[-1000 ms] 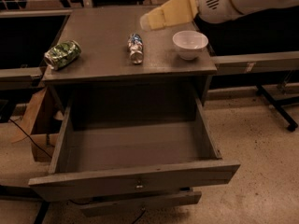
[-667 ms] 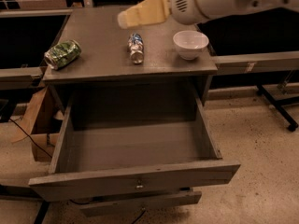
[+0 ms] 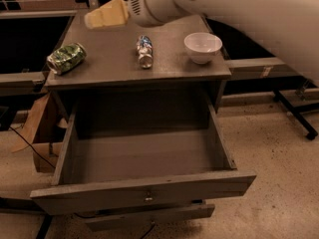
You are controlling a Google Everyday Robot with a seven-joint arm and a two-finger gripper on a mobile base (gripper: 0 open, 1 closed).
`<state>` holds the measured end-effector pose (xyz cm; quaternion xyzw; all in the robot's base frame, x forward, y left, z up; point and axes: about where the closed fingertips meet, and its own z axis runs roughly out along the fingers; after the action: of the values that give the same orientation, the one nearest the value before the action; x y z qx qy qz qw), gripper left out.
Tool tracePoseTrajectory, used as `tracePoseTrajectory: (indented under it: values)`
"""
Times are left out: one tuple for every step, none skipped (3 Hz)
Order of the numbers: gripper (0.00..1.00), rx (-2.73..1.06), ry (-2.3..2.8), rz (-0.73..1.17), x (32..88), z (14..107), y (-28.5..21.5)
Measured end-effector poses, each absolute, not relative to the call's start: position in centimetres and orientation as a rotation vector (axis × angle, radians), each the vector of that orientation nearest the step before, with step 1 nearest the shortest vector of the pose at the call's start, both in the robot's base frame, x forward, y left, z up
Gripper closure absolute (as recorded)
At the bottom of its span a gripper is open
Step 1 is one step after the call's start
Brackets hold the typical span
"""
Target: Place redbull can into top drawer
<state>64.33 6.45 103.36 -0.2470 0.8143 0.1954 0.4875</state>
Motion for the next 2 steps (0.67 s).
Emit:
tracePoseTrajectory:
  values:
    - [0.00, -0.599, 2.030, 0.478, 66.0, 101.4, 8.8]
    - [0.00, -0.590, 2.099, 0.457, 67.8, 98.8, 10.1]
